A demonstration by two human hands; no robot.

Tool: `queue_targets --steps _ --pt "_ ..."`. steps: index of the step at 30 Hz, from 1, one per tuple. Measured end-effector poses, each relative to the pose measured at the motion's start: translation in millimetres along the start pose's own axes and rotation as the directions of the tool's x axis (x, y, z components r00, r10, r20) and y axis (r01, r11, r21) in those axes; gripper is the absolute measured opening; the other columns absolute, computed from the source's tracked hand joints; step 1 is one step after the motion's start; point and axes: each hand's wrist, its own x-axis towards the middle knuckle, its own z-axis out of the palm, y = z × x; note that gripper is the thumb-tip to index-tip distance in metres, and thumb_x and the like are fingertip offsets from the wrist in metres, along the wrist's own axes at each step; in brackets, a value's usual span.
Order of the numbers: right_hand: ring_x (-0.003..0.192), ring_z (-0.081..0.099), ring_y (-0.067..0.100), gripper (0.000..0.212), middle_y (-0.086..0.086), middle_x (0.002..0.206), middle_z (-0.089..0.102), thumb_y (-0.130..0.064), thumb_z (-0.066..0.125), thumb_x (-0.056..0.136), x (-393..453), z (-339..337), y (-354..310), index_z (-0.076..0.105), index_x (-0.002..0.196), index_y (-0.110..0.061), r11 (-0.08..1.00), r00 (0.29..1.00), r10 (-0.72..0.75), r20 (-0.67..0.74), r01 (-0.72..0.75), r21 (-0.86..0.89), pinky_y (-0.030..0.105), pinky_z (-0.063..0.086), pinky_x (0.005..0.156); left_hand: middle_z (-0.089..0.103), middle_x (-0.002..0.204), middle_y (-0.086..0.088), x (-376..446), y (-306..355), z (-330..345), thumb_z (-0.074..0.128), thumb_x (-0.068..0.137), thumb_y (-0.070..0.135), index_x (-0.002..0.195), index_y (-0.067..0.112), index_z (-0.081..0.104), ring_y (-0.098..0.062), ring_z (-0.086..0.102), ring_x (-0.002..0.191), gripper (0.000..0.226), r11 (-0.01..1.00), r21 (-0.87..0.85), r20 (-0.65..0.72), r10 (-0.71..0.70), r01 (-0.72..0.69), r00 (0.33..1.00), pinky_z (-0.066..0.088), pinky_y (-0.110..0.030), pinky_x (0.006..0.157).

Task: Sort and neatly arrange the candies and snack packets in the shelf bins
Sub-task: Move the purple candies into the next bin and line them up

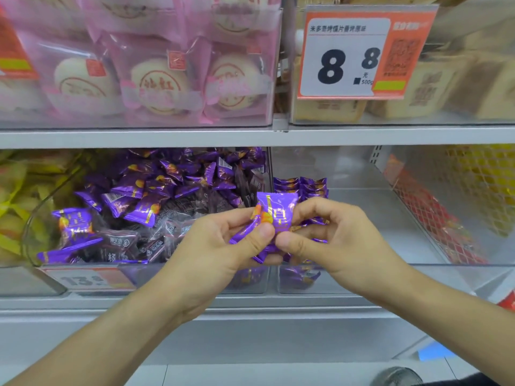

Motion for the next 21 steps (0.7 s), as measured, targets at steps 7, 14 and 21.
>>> queue_targets --steps 7,14,21 --pt "0.078 0.07 0.025 0.042 0.017 0.092 0.071 -0.018 0.07 0.077 16 -30 -10 0.058 0.113 0.001 0.987 0.993 0.02 -0.12 0.0 0.164 0.031 0.052 0.062 0.074 0.098 -0.022 -1 1 -8 0.069 0.08 -0.007 0.127 0.005 0.057 -0.026 0.073 0.084 0.05 0.999 0.027 -0.099 -0.02 0.023 0.995 0.059 -0.025 0.07" --pt "0.081 0.068 0.026 0.032 0.018 0.103 0.07 -0.017 0.071 0.08 11 -39 -13 0.072 0.112 -0.018 0.999 0.996 -0.025 0.084 0.021 0.05 0.03 0.058 0.076 0.073 0.095 -0.026 1 6 -4 0.056 0.086 -0.006 0.1 -0.007 0.07 -0.029 0.071 0.083 0.02 0.993 -0.054 -0.114 -0.113 0.108 0.987 0.059 -0.026 0.07" --pt "0.064 0.068 0.025 0.038 0.019 0.085 0.072 -0.016 0.081 0.064 6 -23 -8 0.067 0.098 -0.006 0.999 0.998 0.01 0.065 -0.013 0.043 0.033 0.06 0.066 0.074 0.101 -0.019 0 7 5 0.059 0.084 0.036 0.098 -0.001 0.074 -0.032 0.072 0.093 0.042 0.989 -0.094 -0.038 -0.122 0.118 0.992 0.06 -0.029 0.071"
